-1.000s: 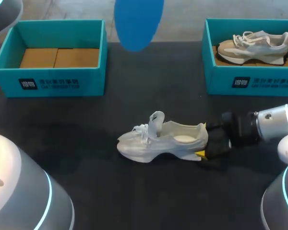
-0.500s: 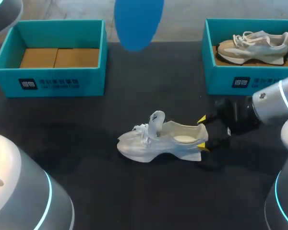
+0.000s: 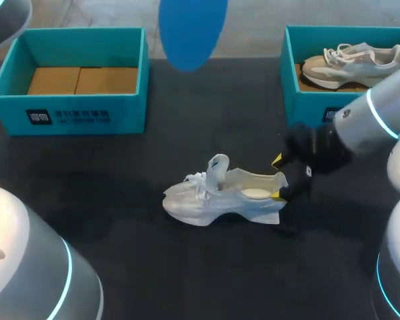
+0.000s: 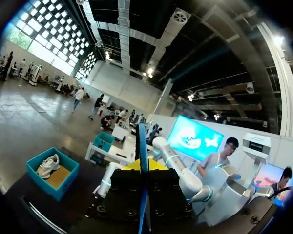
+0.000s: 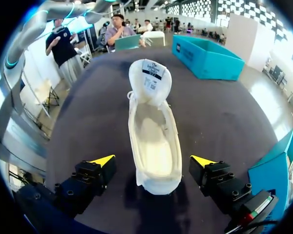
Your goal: Take the shoe out of the shoebox, open the shoe tongue, remove and reinsert the insole, then place the shoe into the shoebox
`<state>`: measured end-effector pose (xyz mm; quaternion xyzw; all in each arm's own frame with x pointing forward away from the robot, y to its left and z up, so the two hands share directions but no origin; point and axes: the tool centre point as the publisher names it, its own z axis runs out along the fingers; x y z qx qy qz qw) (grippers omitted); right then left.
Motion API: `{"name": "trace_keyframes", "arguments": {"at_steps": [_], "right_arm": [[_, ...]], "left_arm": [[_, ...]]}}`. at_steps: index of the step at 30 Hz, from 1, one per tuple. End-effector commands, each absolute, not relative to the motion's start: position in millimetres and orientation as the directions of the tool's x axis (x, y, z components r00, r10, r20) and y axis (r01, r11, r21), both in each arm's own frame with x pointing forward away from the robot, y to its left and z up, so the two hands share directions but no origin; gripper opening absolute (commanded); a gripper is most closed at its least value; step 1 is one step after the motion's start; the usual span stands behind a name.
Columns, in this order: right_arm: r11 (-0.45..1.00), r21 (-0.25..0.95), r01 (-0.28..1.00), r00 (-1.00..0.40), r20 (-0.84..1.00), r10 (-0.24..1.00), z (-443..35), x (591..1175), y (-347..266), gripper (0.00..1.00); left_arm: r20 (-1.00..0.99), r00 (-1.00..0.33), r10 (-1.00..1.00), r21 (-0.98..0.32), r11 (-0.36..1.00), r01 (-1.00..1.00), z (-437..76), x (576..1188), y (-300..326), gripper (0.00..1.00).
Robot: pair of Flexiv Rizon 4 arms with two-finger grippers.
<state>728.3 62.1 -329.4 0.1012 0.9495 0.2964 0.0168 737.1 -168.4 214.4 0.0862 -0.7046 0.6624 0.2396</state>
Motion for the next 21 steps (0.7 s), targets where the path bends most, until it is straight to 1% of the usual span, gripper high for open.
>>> {"name": "trace_keyframes", "arguments": {"at_steps": [1, 5, 10, 21], "right_arm": [[0.938, 0.281, 0.206, -0.978, 0.033, 0.205, -321.7, 730.1, 69.8, 1.0], [0.95, 0.229, 0.215, -0.976, 0.031, 0.213, -316.9, 731.1, 74.2, 1.0], [0.967, 0.134, 0.216, -0.976, 0.008, 0.217, -312.9, 734.2, 80.2, 1.0], [0.96, -0.116, 0.254, -0.967, -0.038, 0.251, -310.6, 737.4, 79.1, 1.0]], "left_arm": [[0.452, -0.87, 0.195, -0.892, 0.111, -0.439, 214.9, 737.5, -168.8, 0.0], [0.452, -0.87, 0.195, -0.892, 0.111, -0.439, 214.9, 737.5, -168.8, 0.0], [0.452, -0.87, 0.195, -0.892, 0.111, -0.439, 214.9, 737.5, -168.8, 0.0], [0.452, -0.87, 0.195, -0.892, 0.111, -0.439, 214.9, 737.5, -168.8, 0.0]]}}
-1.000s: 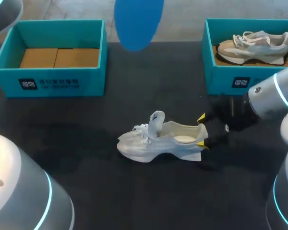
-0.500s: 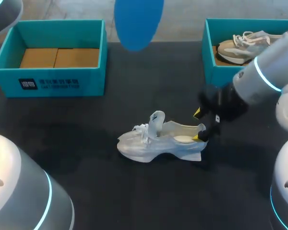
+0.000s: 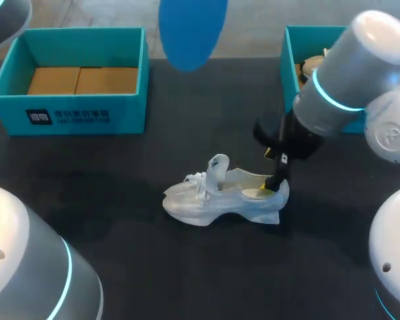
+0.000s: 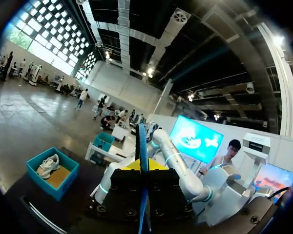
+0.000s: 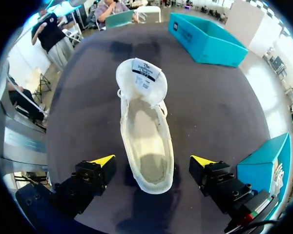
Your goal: Take the shoe out of the shoebox, open the shoe tongue, remove and reinsert the insole, then place the shoe into the shoebox
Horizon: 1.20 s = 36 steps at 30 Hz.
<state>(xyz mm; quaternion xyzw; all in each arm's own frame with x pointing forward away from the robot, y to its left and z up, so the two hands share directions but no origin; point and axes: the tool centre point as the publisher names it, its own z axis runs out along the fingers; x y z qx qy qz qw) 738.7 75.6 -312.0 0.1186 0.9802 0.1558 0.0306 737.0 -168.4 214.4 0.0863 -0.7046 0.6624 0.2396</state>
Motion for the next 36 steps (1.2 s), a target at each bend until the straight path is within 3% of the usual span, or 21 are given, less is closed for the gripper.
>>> {"name": "trace_keyframes", "arguments": {"at_steps": [1, 14, 29, 36], "right_arm": [[0.958, -0.129, 0.256, -0.967, -0.039, 0.253, -310.8, 737.4, 78.8, 1.0], [0.939, -0.213, 0.271, -0.963, -0.06, 0.264, -315.6, 735.4, 76.4, 1.0], [0.944, -0.186, 0.271, -0.962, -0.057, 0.265, -317.7, 734.3, 73.9, 1.0], [0.957, -0.113, 0.266, -0.963, -0.059, 0.261, -314.1, 737.0, 72.7, 1.0]], "left_arm": [[0.452, -0.87, 0.195, -0.892, 0.111, -0.439, 214.9, 737.5, -168.8, 0.0], [0.452, -0.87, 0.195, -0.892, 0.111, -0.439, 214.9, 737.5, -168.8, 0.0], [0.452, -0.87, 0.195, -0.892, 0.111, -0.439, 214.9, 737.5, -168.8, 0.0], [0.452, -0.87, 0.195, -0.892, 0.111, -0.439, 214.9, 737.5, -168.8, 0.0]]}}
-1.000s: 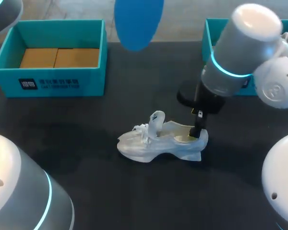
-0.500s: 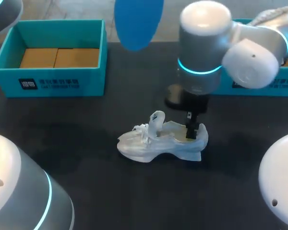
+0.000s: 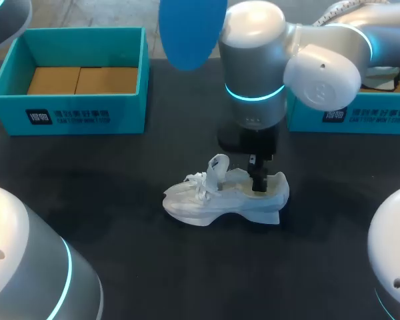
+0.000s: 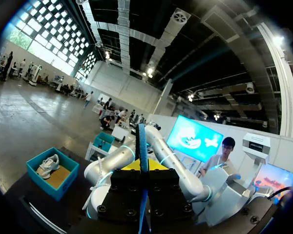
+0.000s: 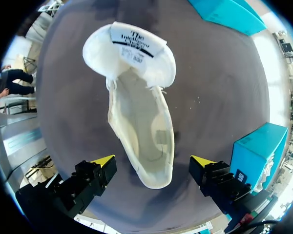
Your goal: Take the shoe out of the shoebox, open the shoe tongue, remove and reinsert the insole, then place the shoe into the shoebox
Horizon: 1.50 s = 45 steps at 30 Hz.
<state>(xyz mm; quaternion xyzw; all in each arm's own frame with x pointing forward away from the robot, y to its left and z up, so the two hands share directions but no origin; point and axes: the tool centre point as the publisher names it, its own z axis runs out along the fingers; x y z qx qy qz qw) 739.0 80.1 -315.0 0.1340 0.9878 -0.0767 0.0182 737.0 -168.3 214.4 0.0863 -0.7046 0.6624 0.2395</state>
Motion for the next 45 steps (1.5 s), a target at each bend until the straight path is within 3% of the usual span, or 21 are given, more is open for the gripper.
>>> {"name": "trace_keyframes", "arguments": {"at_steps": [1, 20, 45], "right_arm": [[0.958, -0.11, 0.267, -0.963, -0.061, 0.261, -313.8, 738.3, 72.5, 1.0], [0.983, -0.025, 0.18, -0.981, -0.073, 0.178, -316.6, 771.4, 109.1, 1.0], [0.988, 0.041, 0.149, -0.988, -0.032, 0.151, -371.7, 786.0, 131.2, 1.0]], "left_arm": [[0.452, -0.87, 0.195, -0.892, 0.111, -0.439, 214.9, 737.5, -168.8, 0.0], [0.452, -0.87, 0.195, -0.892, 0.111, -0.439, 214.9, 737.5, -168.8, 0.0], [0.452, -0.87, 0.195, -0.892, 0.111, -0.439, 214.9, 737.5, -168.8, 0.0]]}}
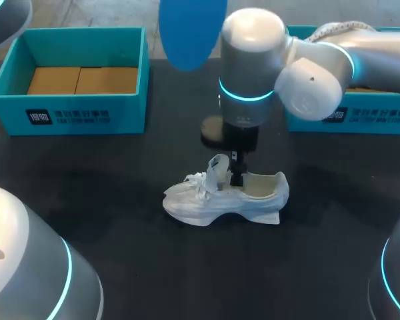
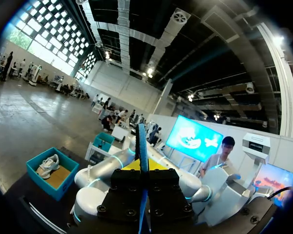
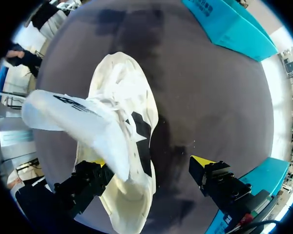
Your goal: Take the shoe out of the shoebox, open the shoe tongue, remove and reinsert the insole, then place the shoe into the shoebox
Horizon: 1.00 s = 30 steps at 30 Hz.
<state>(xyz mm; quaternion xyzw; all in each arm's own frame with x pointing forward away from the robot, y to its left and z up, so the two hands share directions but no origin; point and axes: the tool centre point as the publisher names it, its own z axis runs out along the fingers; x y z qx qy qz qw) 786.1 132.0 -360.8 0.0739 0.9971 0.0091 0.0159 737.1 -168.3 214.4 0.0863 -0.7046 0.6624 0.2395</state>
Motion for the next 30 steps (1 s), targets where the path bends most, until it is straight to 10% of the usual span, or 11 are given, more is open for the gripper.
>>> {"name": "trace_keyframes", "arguments": {"at_steps": [1, 16, 18, 30], "right_arm": [[0.987, 0.052, 0.15, -0.988, -0.035, 0.152, -374.0, 786.0, 130.7, 1.0], [0.985, 0.034, 0.168, -0.985, -0.022, 0.169, -389.1, 780.8, 123.4, 0.28], [0.985, 0.024, 0.168, -0.985, -0.02, 0.169, -390.1, 780.5, 122.8, 0.0], [0.986, 0.005, 0.165, -0.985, -0.043, 0.165, -383.2, 777.0, 121.9, 0.0]], "left_arm": [[0.452, -0.87, 0.195, -0.892, 0.111, -0.439, 214.9, 737.5, -168.8, 0.0], [0.452, -0.87, 0.195, -0.892, 0.111, -0.439, 214.9, 737.5, -168.8, 0.0], [0.452, -0.87, 0.195, -0.892, 0.111, -0.439, 214.9, 737.5, -168.8, 0.0], [0.452, -0.87, 0.195, -0.892, 0.111, -0.439, 214.9, 737.5, -168.8, 0.0]]}}
